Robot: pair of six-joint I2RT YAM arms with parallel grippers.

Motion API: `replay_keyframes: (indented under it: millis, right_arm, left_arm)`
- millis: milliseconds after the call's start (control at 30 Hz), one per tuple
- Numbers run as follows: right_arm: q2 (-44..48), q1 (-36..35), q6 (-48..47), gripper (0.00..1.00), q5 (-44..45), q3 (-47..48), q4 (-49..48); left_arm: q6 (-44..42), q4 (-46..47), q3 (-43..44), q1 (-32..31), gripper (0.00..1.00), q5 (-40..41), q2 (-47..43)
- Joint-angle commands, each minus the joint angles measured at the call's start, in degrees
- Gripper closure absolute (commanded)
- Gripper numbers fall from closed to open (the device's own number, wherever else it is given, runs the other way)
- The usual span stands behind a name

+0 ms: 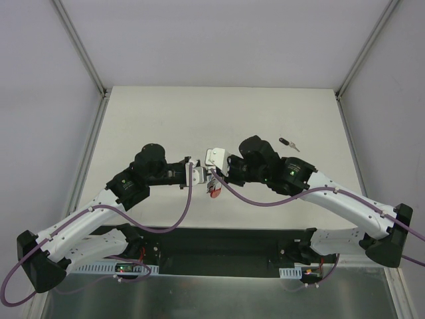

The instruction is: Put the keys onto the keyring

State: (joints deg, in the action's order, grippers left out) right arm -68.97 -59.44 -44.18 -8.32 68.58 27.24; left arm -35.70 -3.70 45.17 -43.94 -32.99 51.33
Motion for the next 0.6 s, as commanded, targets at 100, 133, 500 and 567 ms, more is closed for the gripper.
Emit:
replay_keyframes:
  millis: [100, 133, 500, 567]
  right_arm:
    - [0.15, 0.20, -0.55, 0.99, 0.23, 1.82, -3.07]
    - [0.15, 0.20, -0.55, 0.98, 0.32, 1.82, -2.99]
    - [0.41, 0.11, -0.90, 0.99, -0.65, 1.65, -2.90]
    - [0.68, 0.20, -1.08, 0.98, 0.40, 1.39, -2.90]
  left_arm:
    - [0.02, 1.86, 0.54, -0.53, 1.00, -2.95, -0.79]
    - [0.11, 1.86, 0.62, -0.53, 1.00, -3.04, -0.79]
    - [0.20, 1.86, 0.71, -0.53, 1.00, -2.78, -0.62]
    - [-0.15, 1.86, 0.45, -0.53, 1.00, -2.17, -0.79]
